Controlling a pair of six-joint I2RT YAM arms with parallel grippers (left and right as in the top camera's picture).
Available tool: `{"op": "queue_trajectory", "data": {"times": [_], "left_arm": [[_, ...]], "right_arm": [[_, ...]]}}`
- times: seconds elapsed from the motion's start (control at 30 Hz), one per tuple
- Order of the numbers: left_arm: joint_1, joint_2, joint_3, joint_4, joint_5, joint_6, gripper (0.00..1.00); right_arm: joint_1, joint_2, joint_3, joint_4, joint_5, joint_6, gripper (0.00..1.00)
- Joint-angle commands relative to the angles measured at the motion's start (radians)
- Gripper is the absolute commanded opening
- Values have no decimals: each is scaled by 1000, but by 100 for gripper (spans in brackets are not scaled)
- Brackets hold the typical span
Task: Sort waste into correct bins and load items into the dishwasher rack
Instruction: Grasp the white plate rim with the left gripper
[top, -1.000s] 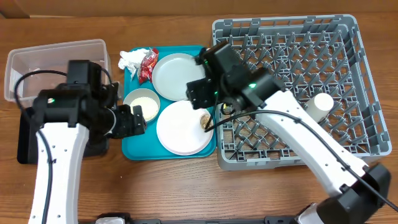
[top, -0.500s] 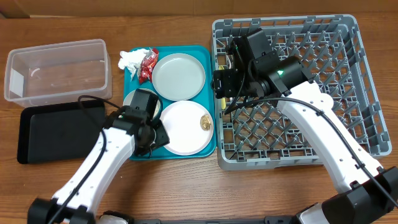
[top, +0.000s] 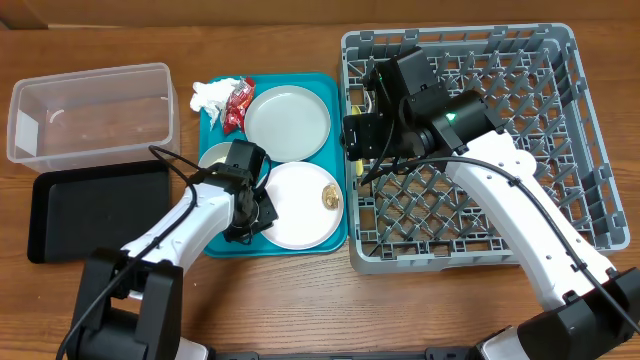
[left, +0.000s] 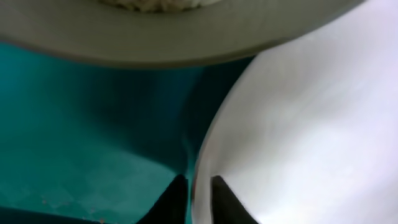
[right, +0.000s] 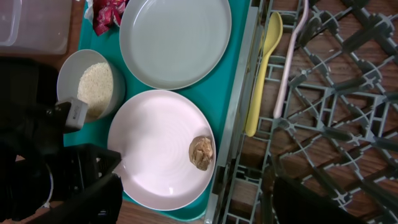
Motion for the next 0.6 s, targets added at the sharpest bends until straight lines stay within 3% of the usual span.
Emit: {"op": "queue_trajectory", "data": {"times": [0.0, 0.57], "left_arm": [[-6, 13, -5, 0, -22, 10, 4], [-6, 13, 86, -126, -23, 63, 4]], "right_arm": [[-1, -31, 21, 0, 0, -3, 81], [-2, -31, 21, -8, 3, -3, 81]]}}
